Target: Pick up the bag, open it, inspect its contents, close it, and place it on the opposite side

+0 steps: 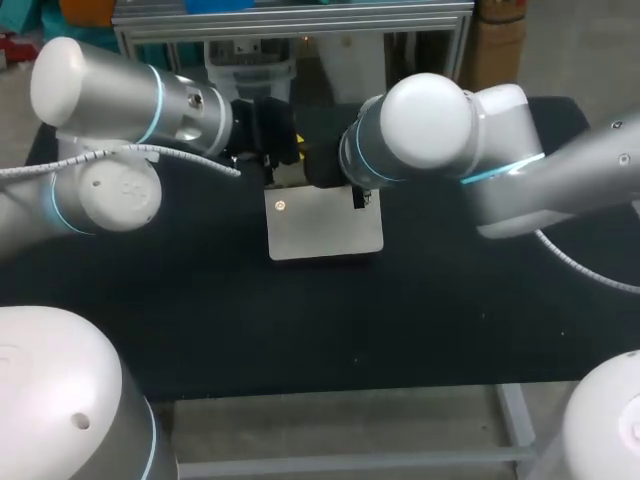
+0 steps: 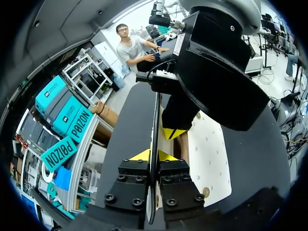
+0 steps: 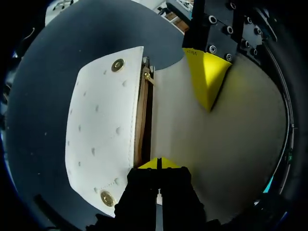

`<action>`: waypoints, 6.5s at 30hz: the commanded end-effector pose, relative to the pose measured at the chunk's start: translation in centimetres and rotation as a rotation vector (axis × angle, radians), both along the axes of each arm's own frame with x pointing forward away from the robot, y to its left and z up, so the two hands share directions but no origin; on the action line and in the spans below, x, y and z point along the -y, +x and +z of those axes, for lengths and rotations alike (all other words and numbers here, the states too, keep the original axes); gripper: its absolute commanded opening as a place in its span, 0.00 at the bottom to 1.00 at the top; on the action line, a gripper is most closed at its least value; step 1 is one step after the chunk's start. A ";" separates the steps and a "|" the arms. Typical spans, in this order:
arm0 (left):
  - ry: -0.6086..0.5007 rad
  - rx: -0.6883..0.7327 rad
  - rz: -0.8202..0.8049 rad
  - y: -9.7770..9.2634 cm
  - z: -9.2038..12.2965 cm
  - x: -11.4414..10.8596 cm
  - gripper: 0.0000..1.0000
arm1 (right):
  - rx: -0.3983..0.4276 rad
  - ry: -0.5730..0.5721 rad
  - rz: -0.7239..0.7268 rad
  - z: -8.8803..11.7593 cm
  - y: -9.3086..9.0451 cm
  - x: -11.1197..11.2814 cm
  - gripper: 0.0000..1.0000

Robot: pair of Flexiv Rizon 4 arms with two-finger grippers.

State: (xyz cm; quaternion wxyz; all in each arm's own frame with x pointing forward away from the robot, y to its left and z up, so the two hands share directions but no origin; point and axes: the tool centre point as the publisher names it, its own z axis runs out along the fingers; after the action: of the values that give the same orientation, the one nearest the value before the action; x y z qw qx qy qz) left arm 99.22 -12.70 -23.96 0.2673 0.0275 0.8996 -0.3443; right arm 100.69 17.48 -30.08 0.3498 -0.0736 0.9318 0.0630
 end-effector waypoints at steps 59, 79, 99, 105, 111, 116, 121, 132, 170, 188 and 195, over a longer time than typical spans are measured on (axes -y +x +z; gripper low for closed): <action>-0.155 -0.074 0.259 2.1 0.1 -1.7 0.00 | -0.219 -0.014 0.079 -3.6 -4.3 -0.6 0.00; -0.148 -0.050 0.222 0.9 0.1 -1.4 0.00 | -0.449 -0.094 0.111 -4.8 -3.8 -1.6 0.35; -0.158 -0.028 0.207 0.3 0.1 -1.7 0.00 | -0.546 -0.126 0.103 -6.1 -4.3 -1.6 0.85; -0.158 -0.027 0.205 0.2 0.0 -1.7 0.00 | -0.550 -0.125 0.102 -6.1 -4.2 -1.6 0.85; -0.158 -0.028 0.203 0.3 0.0 -1.8 0.00 | -0.551 -0.127 0.102 -6.2 -4.2 -1.6 0.84; -0.157 -0.030 0.203 0.3 -0.1 -1.8 0.00 | -0.553 -0.127 0.101 -6.3 -4.2 -1.6 0.83; -0.157 -0.030 0.203 0.3 -0.1 -1.8 0.00 | -0.551 -0.127 0.101 -6.3 -4.1 -1.6 0.83; -0.156 -0.032 0.202 0.4 -0.2 -1.8 0.00 | -0.547 -0.126 0.101 -6.2 -4.0 -1.5 0.85; -0.146 -0.041 0.186 0.5 -0.4 -1.4 0.00 | -0.224 0.007 0.036 -1.1 -3.8 -0.4 0.00; -0.148 -0.031 0.157 -1.0 1.7 -0.5 0.00 | 0.015 0.051 0.003 5.0 -7.2 1.6 0.00; -0.139 -0.033 0.138 -1.9 2.5 0.0 0.00 | 0.061 0.060 -0.006 6.2 -9.9 2.6 0.00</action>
State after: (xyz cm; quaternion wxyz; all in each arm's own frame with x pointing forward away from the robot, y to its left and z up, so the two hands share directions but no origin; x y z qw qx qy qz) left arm 97.73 -12.85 -22.16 0.2787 -0.0587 0.8759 -0.3894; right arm 92.54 16.00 -24.55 0.3331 -0.0661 0.9371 0.0809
